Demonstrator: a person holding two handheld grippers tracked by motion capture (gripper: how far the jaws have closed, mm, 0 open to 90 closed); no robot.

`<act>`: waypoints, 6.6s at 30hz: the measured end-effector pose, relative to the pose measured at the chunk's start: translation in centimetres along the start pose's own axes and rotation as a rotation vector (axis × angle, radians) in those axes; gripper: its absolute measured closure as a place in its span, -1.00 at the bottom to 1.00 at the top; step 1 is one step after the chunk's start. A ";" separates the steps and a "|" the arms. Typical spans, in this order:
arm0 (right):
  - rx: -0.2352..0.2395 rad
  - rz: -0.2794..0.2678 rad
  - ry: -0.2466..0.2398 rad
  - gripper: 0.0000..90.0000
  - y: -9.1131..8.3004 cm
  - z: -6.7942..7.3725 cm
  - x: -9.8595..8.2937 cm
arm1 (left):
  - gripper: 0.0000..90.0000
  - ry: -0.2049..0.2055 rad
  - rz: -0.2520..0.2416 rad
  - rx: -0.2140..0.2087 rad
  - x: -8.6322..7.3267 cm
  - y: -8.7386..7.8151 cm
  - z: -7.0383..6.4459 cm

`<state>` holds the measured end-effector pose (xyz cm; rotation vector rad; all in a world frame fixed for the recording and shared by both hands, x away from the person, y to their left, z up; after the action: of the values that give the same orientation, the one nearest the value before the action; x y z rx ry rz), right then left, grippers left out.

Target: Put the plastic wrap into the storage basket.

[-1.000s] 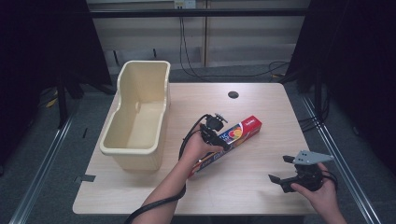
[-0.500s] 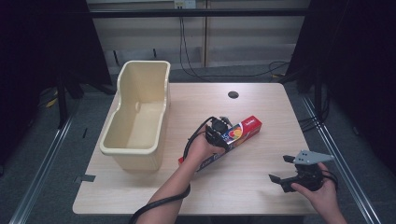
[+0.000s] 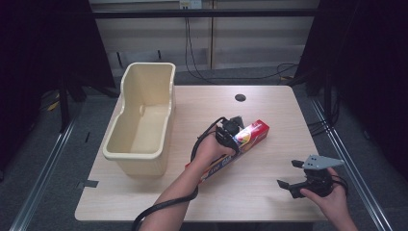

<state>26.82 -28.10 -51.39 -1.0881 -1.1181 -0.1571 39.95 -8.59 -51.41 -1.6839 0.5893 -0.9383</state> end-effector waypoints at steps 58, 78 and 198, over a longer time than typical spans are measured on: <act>-0.005 0.000 -0.003 -0.83 0.1 0.1 0.1 | -0.09 -0.148 -0.007 0.049 -0.3 -14.7 4.5; 0.006 0.003 -0.005 -0.83 0.2 0.2 0.1 | -0.09 -0.225 -0.014 0.066 -0.9 -18.4 6.4; 0.025 0.011 -0.013 -0.84 0.6 0.6 0.3 | -0.10 -0.686 -0.096 0.258 -11.2 -27.0 15.0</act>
<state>26.98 -27.24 -51.54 -1.0744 -1.1229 -0.1276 43.94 16.72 -30.92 -1.6689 -0.0709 -0.4237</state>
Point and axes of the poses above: each handheld gripper's, and its own axes: y roughly forward along the jaws, x roughly out of its top, z roughly to its left, the point moved 8 cm from there along y, roughly forward along the jaws
